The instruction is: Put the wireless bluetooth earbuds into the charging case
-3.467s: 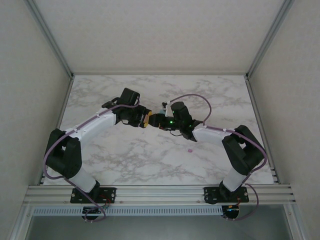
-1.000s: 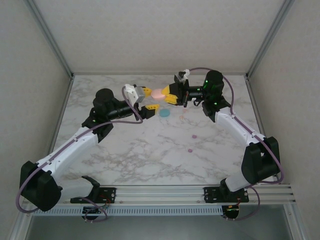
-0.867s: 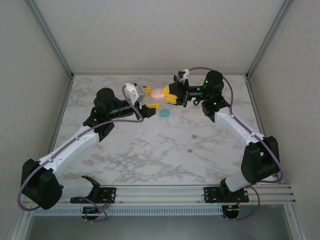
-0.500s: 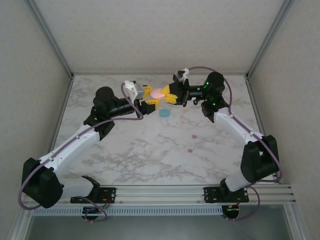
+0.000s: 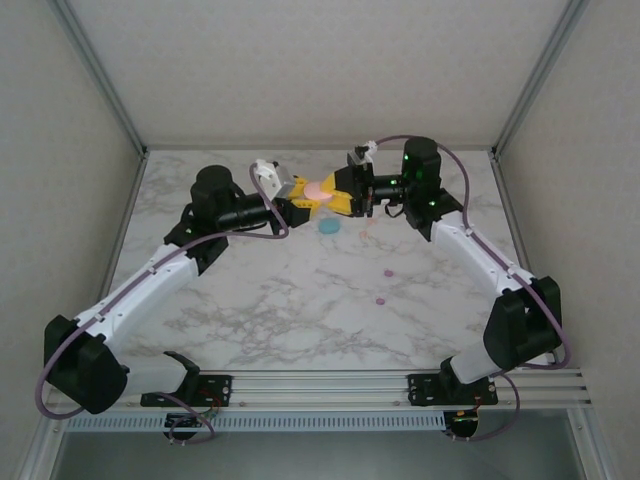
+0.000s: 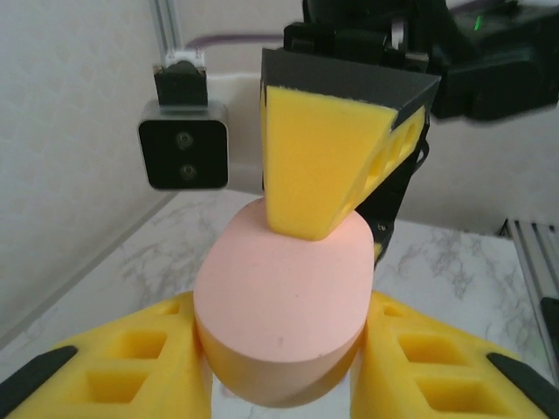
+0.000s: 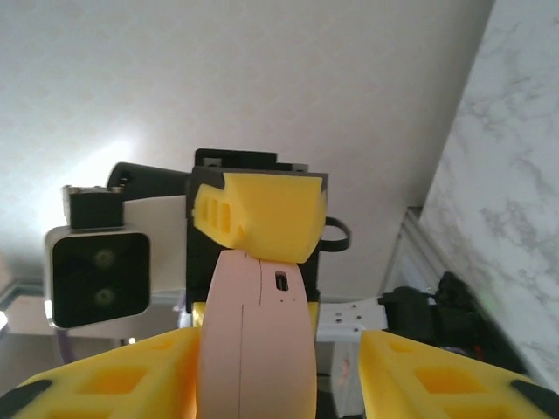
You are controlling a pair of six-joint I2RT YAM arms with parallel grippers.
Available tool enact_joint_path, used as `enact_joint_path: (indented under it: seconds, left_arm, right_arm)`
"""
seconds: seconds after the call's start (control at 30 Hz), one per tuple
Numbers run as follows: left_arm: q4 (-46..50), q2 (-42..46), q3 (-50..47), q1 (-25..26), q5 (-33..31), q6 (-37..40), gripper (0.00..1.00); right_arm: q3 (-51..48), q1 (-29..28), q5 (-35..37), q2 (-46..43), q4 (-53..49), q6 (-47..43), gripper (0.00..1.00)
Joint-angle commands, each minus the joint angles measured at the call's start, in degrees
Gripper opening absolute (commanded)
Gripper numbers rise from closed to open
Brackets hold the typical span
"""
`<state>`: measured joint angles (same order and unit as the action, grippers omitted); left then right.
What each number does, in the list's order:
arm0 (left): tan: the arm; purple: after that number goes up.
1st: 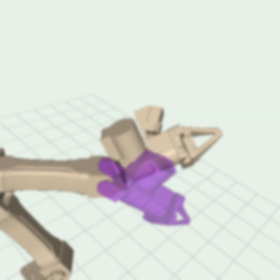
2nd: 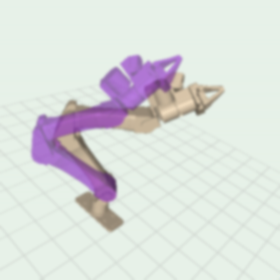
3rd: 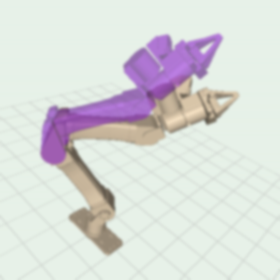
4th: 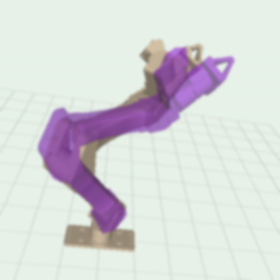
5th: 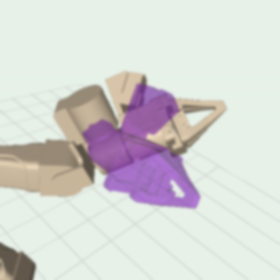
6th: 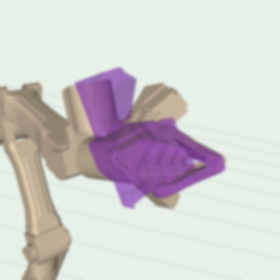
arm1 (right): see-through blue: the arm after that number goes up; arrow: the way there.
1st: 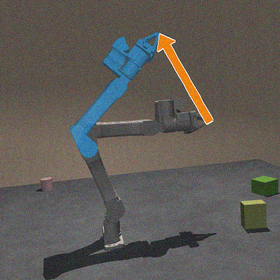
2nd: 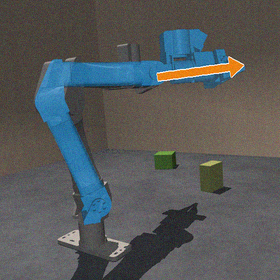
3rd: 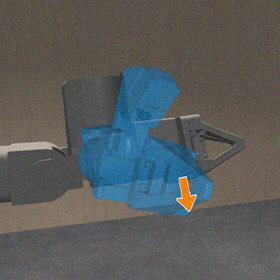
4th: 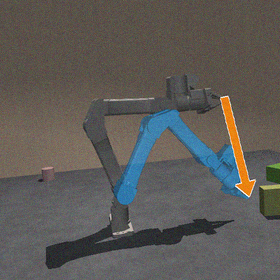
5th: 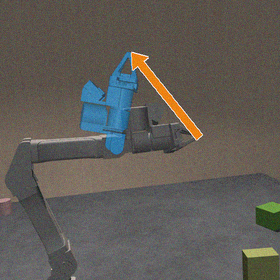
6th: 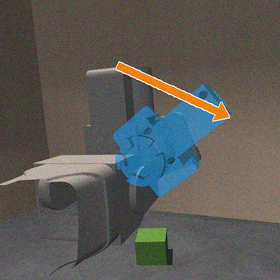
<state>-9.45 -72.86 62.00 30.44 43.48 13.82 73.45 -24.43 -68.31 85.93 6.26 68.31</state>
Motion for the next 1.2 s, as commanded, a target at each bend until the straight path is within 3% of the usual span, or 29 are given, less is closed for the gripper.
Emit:
enact_joint_path:
  seconds: [0.0, 0.2, 0.37, 0.73, 1.03, 1.17]
  left_arm:
    - [9.0, 1.1, 4.1, 0.5, 2.2, 6.8, 0.22]
    - [12.0, 0.7, 5.9, 0.5, 1.6, 8.0, 0.23]
    - [12.9, 0.0, 6.9, 0.6, 1.9, 7.8, 0.24]
    - [14.0, -0.8, 7.5, 1.4, 2.5, 7.8, 0.26]
    - [14.1, -1.2, 7.8, 1.6, 1.5, 7.8, 0.33]
    - [12.4, -1.1, 7.0, 1.4, 2.4, 7.1, 0.40]
  right_arm:
    - [5.4, -0.4, 2.5, -2.4, -23.8, -18.6, 0.51]
    - [8.6, -0.4, 5.4, -1.7, -33.7, -25.4, 0.52]
    - [7.2, -0.5, 3.9, -2.1, -30.6, -23.9, 0.45]
    - [5.8, -1.2, 2.2, -0.9, -24.5, -20.0, 0.44]
    - [5.3, -1.5, 1.1, -1.0, -23.7, -19.5, 0.24]
    - [3.3, -1.5, -0.2, -1.7, -16.9, -14.8, 0.19]
